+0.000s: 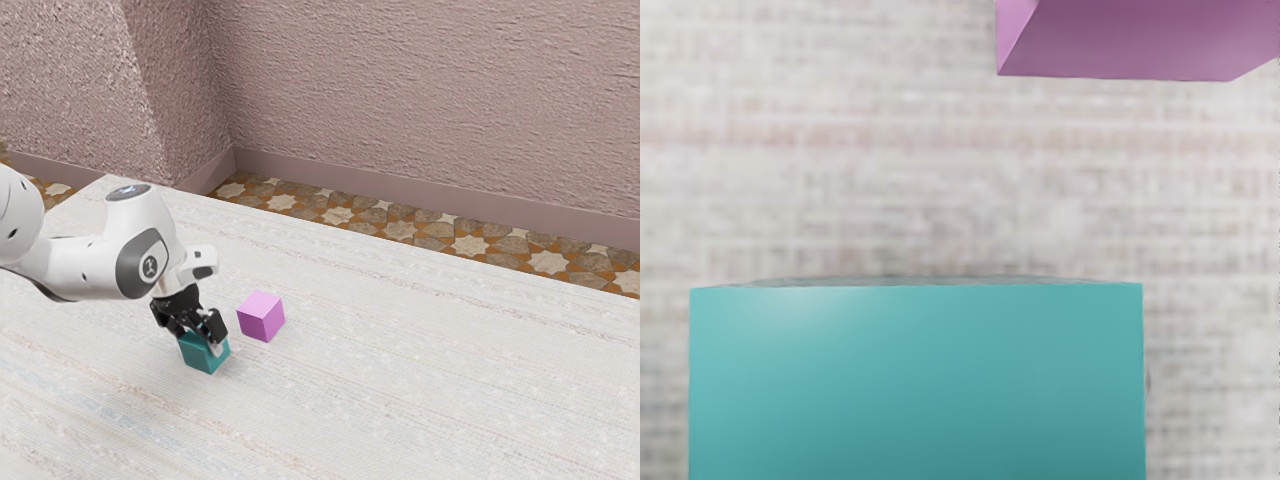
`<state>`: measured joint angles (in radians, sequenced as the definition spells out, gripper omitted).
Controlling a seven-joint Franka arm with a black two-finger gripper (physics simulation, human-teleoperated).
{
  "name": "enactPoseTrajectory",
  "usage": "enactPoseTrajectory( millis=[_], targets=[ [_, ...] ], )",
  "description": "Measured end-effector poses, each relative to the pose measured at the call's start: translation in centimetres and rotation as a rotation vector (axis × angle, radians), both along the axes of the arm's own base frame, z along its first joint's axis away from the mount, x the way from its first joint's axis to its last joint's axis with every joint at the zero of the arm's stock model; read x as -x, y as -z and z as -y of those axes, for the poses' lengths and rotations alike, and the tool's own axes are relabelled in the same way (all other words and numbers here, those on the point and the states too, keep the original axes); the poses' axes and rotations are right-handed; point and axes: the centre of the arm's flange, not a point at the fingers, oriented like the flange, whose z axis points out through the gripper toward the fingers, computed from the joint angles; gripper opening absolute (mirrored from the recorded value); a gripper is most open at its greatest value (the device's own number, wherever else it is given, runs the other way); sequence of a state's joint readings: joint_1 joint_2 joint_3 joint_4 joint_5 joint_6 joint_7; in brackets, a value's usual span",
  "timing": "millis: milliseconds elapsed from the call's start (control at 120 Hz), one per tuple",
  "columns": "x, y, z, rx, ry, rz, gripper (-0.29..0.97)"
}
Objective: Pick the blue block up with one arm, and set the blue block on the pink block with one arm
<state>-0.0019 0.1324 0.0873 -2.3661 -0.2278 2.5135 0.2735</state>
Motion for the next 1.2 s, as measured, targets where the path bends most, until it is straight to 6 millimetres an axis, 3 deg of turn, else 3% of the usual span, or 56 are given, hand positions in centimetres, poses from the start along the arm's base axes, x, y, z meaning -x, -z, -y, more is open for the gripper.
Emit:
enactPoseTrajectory(
  millis=[433, 608, 742, 825, 1033, 1200],
  targets=[
    [0.0, 0.8, -0.5, 0.043, -0.049, -0.020, 0.37],
    [-1.5, -1.3, -2.3, 0.049, -0.093, 0.001, 0.25],
    [-4.8, -6.0, -3.1, 0.025, -0.069, 0.030, 0.24],
    [-6.7, -7.3, -2.8, 0.007, -0.049, 0.008, 0.24],
    [-13.3, -7.5, -0.4, -0.024, 0.001, -0.076, 0.25],
    [-13.9, -7.2, 1.4, -0.020, 0.013, -0.149, 0.26]
  ],
)
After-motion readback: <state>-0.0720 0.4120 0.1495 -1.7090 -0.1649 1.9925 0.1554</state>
